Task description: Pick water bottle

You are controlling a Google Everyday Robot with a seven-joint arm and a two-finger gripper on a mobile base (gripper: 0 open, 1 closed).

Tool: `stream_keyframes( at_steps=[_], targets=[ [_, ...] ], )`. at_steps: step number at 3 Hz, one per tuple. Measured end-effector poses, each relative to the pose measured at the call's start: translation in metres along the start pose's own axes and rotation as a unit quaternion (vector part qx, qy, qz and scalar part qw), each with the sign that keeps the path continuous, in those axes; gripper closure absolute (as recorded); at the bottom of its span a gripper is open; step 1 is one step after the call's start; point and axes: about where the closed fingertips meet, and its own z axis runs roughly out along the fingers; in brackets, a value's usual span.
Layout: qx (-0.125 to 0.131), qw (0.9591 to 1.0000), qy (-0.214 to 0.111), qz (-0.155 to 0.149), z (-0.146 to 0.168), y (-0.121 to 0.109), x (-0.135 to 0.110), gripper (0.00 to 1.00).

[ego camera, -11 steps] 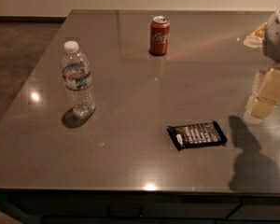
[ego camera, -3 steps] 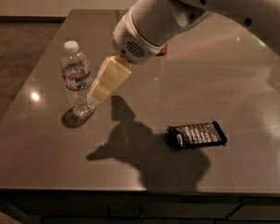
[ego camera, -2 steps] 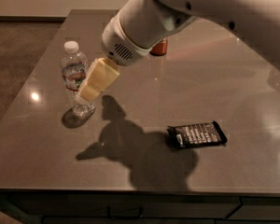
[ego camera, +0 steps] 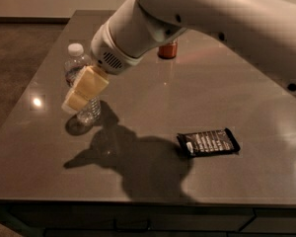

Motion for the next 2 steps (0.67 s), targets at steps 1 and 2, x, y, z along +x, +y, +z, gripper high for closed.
stream_keyframes(
  at_steps=[1, 2],
  targets=[
    [-0.002, 1.0000, -0.007, -0.003, 0.0105, -0.0025, -0.0042, 0.18],
    [0.001, 0.9999, -0.014, -0.005, 0.0166, -0.0111, -0.0054, 0.50]
  ],
)
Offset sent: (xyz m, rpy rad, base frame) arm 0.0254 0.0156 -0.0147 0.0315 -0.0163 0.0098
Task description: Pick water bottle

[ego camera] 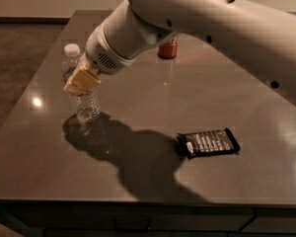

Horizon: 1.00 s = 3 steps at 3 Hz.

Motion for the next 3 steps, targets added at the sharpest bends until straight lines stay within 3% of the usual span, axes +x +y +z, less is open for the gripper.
stream_keyframes(
  at_steps=[1, 2, 3],
  targets=[
    [-0.005, 1.0000, -0.004, 0.005, -0.007, -0.006, -0.004, 0.70],
    [-0.008, 0.9998, -0.017, 0.004, -0.038, -0.016, -0.014, 0.95],
    [-0.017, 0.9991, -0.038, -0.012, -0.084, -0.020, -0.032, 1.00]
  ],
)
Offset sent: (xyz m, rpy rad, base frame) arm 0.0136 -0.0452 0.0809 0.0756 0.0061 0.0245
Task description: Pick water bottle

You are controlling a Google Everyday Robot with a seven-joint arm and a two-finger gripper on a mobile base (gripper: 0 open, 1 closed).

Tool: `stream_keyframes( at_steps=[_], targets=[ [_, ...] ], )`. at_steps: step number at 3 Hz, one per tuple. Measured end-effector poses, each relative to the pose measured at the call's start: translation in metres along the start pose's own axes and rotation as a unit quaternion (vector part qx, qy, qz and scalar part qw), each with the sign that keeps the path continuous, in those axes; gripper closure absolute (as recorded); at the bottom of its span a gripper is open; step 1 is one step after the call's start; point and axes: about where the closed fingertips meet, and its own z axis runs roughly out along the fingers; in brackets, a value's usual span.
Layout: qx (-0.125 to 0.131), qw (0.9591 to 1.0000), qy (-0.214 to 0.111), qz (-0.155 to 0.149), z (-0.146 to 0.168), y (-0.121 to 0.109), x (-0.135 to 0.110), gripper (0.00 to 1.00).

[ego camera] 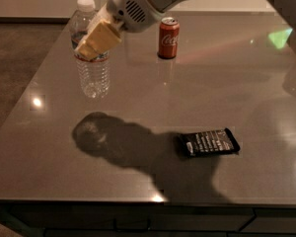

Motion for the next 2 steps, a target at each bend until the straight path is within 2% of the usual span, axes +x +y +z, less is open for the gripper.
stream_keyframes(
  at_steps=[1, 2],
  targets=[
    [-0.016, 0.9993, -0.019, -0.026, -0.0307, 0.0036, -0.0180, 1.00],
    [-0.018, 0.9992, -0.020, -0.029, -0.0325, 0.0043, -0.0196, 1.00]
  ],
)
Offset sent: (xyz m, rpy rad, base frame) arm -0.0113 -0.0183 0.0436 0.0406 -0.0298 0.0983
